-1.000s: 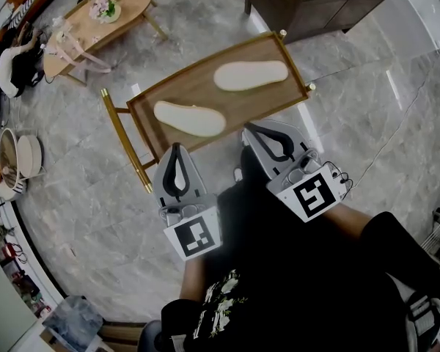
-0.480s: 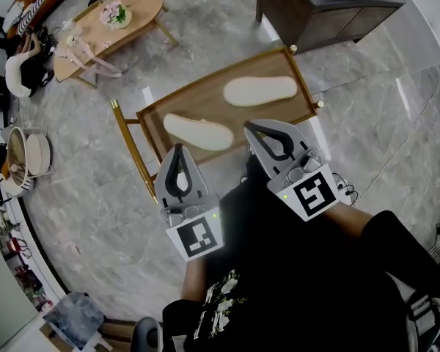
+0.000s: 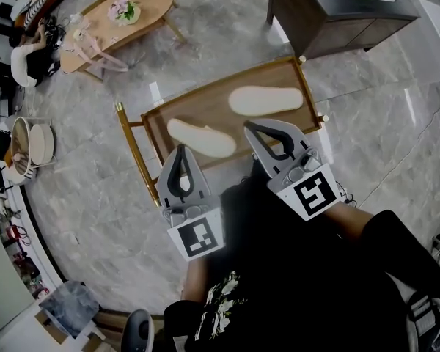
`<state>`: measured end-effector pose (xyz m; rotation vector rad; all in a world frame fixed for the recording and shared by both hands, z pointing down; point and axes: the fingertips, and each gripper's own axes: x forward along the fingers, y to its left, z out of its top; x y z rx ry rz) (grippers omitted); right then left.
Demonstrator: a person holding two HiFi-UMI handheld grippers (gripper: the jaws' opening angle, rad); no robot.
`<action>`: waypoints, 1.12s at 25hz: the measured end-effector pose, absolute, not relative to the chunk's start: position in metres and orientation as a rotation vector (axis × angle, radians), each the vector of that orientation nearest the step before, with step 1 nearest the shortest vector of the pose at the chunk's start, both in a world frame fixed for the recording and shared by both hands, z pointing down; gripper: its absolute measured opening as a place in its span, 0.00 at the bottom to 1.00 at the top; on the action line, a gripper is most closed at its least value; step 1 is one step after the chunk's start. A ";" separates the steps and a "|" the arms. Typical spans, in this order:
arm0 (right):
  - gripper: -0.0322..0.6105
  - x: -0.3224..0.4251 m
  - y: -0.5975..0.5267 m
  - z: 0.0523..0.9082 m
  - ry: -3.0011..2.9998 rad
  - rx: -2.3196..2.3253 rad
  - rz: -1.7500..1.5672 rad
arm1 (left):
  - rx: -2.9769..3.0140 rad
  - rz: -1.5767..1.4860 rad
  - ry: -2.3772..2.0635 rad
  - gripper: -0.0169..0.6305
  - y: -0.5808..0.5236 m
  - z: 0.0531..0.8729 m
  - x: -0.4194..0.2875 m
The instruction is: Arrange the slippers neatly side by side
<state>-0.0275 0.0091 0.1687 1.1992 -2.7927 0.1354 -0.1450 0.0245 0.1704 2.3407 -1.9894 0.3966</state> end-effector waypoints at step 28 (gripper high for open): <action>0.05 -0.048 -0.068 0.207 -2.862 0.918 0.249 | 2.105 0.349 -2.061 0.03 -0.011 0.188 -0.152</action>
